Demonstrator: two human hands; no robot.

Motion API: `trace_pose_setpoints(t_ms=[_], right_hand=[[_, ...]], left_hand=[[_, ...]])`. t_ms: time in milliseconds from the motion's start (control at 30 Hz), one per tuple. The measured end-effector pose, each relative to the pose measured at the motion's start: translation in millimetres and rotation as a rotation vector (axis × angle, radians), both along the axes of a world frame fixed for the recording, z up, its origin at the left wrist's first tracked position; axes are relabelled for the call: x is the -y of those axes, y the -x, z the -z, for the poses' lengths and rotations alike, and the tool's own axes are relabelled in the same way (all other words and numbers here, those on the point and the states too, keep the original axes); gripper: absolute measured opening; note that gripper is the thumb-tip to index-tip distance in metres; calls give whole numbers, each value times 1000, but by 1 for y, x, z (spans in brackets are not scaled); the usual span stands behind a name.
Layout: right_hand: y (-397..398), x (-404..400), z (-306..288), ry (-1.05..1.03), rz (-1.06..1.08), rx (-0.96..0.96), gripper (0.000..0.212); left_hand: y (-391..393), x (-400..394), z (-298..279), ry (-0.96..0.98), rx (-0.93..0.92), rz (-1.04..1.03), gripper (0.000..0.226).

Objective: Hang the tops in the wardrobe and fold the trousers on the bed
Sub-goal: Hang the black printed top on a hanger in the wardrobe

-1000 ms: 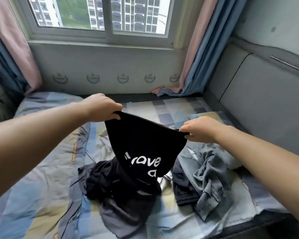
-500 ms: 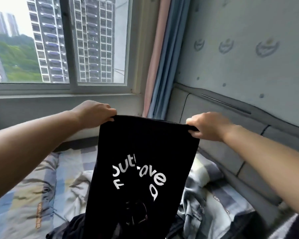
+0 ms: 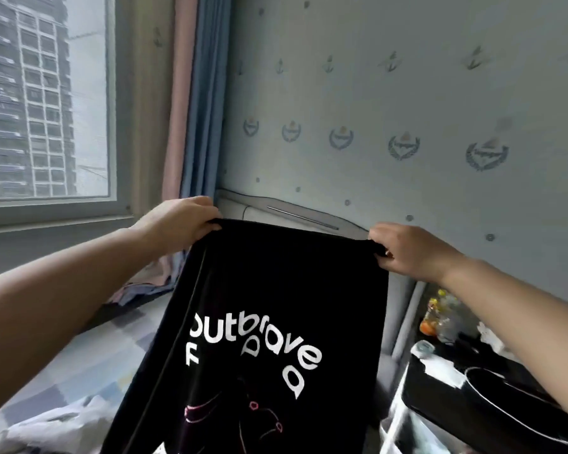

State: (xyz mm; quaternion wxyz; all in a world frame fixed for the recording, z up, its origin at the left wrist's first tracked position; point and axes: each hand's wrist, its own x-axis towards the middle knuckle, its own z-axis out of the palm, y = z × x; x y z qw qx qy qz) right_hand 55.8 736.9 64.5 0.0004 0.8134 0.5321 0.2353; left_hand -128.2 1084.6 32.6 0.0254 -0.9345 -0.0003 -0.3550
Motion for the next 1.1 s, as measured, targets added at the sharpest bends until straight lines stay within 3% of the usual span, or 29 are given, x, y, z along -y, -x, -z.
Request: trace_pose_setpoints(t_ms=[133, 200, 333, 467, 700, 900, 1100], right_hand=[[2, 68, 3, -197, 157, -125, 15], [5, 103, 2, -359, 206, -186, 26], [13, 177, -2, -608, 290, -274, 35], [25, 258, -13, -791, 387, -285, 34], [60, 420, -47, -944, 571, -242, 22], [97, 556, -66, -1060, 751, -119, 30], [137, 664, -74, -1149, 909, -46, 34]], left_hand=[[-37, 50, 6, -64, 72, 93, 20], [-59, 81, 8, -52, 132, 146, 20], [-107, 155, 5, 165, 125, 194, 25], [-148, 243, -1, 370, 151, 395, 22], [-198, 420, -24, 242, -184, 429, 30], [-214, 573, -34, 901, -615, 973, 13], [-225, 701, -32, 1191, -756, 1324, 14]])
